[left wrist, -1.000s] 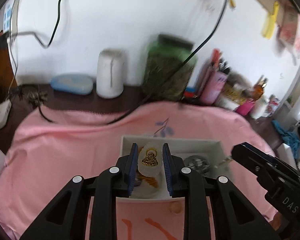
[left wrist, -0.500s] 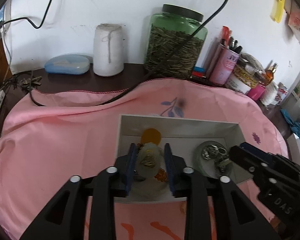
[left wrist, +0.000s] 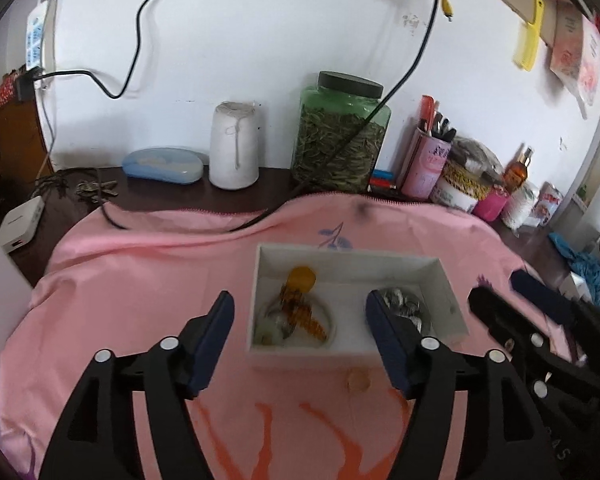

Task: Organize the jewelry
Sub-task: 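Lift both tools out and move the left tool toward the gold rings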

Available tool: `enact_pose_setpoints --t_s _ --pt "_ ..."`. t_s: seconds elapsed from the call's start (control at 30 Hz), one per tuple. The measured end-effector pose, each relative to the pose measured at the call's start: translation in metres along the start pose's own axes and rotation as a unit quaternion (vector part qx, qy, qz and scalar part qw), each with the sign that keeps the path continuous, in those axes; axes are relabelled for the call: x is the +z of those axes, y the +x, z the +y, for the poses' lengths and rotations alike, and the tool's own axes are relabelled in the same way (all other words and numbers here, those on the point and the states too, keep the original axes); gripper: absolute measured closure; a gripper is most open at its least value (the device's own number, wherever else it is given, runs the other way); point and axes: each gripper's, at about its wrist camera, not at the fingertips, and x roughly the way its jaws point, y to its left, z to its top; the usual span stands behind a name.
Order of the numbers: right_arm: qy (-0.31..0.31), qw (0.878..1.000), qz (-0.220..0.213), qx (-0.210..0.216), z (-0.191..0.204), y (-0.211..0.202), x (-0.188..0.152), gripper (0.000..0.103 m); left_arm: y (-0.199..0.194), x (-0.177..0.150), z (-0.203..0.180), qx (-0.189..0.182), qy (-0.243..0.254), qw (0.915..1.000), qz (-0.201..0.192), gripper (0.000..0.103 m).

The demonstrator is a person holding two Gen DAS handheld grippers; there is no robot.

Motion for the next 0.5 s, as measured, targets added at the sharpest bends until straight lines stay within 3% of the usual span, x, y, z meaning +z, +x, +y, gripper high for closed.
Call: enact_pose_setpoints --t_s 0.1,0.23,0.33,0.5 --pt "-0.021 0.999 -0.027 -0.029 0.006 -0.018 -0.012 0.042 -0.011 -0.016 0.005 0.017 0.000 0.9998 -0.004 0.022" --pt "-0.032 0.997 -0.043 -0.048 0.007 -0.027 -0.030 0.032 -0.012 -0.034 0.010 0.021 -0.008 0.9998 -0.001 0.021" --pt "-0.032 0.997 -0.042 -0.059 0.004 -0.024 -0.042 0.024 -0.006 -0.041 0.007 0.037 0.001 0.9993 0.001 0.016" --pt "-0.033 0.997 -0.017 -0.062 0.003 -0.013 -0.051 0.020 0.003 -0.050 -0.003 0.083 0.041 0.9957 0.003 0.009"
